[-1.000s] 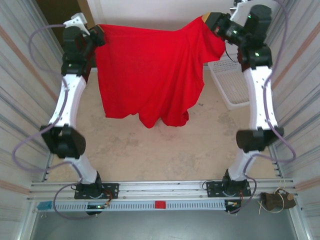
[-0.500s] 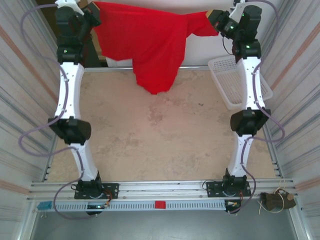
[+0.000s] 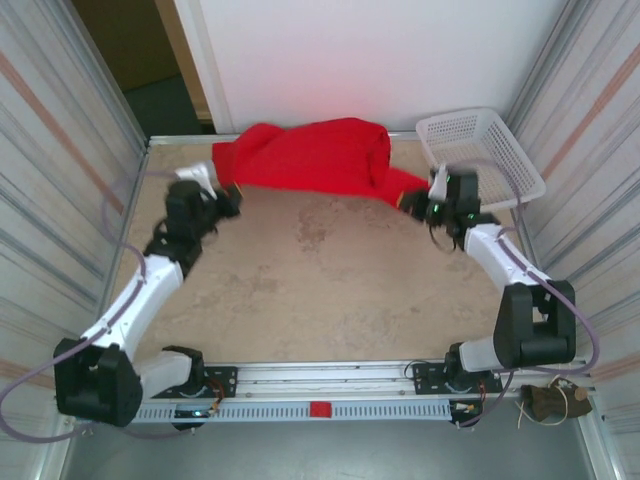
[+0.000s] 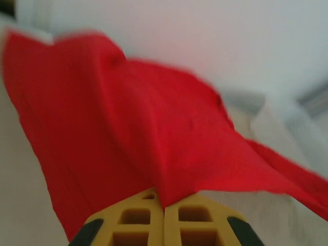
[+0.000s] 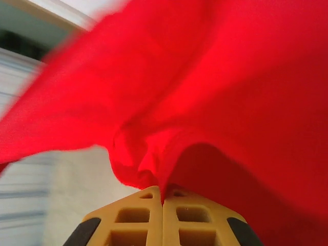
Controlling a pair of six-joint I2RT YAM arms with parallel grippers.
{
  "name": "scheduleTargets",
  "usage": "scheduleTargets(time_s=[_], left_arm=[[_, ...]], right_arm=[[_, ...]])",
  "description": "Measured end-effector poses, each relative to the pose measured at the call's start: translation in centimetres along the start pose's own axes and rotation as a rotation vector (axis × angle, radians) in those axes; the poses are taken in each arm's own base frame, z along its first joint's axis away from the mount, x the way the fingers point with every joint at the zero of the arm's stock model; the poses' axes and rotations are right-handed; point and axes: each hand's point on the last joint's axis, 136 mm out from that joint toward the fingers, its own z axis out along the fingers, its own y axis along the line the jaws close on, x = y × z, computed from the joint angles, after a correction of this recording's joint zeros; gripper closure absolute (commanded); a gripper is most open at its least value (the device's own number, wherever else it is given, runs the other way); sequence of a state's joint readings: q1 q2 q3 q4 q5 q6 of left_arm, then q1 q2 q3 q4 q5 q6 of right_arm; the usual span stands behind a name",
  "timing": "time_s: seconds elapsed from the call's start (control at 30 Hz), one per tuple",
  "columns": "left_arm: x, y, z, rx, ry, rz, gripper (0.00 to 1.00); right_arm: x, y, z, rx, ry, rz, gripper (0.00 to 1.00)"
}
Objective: Fold the inside-out t-shirt
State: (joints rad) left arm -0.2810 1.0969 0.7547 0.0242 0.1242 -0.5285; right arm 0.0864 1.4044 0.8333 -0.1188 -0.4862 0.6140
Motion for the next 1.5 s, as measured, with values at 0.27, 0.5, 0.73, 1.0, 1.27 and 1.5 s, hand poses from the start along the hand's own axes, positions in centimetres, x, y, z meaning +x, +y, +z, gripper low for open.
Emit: scheduleTargets(time_s=[0.27, 0.5, 0.73, 1.0, 1.27, 1.5], left_arm=[[16.2, -7.0, -3.6, 0.167, 0.256, 0.132, 1.0], [17.2, -8.9, -3.0, 0.112, 0.344, 0.194, 0.15], [4.1, -6.9, -0.3, -0.012, 0.145, 0.106, 0.05], [0.9, 3.3, 16.1, -0.193, 0.322, -0.026, 0.11], [6.5, 9.4, 19.4, -0.266, 0.465, -0.237, 0.11], [8.3, 13.4, 13.8, -0.361, 0.402, -0.446, 0.09]], right_arm=[[2.6, -5.5, -0.1, 0.254, 0.073, 0.099, 0.68], [-2.7, -4.6, -2.4, 0.375, -0.05, 0.098, 0.35], [-1.8, -1.2, -4.8, 0.353, -0.106, 0.084, 0.35], [1.0, 0.6, 3.6, 0.254, 0.024, 0.201, 0.35], [2.3, -1.6, 9.4, 0.311, 0.081, 0.396, 0.35], [2.7, -3.1, 11.1, 0.348, 0.078, 0.561, 0.35]])
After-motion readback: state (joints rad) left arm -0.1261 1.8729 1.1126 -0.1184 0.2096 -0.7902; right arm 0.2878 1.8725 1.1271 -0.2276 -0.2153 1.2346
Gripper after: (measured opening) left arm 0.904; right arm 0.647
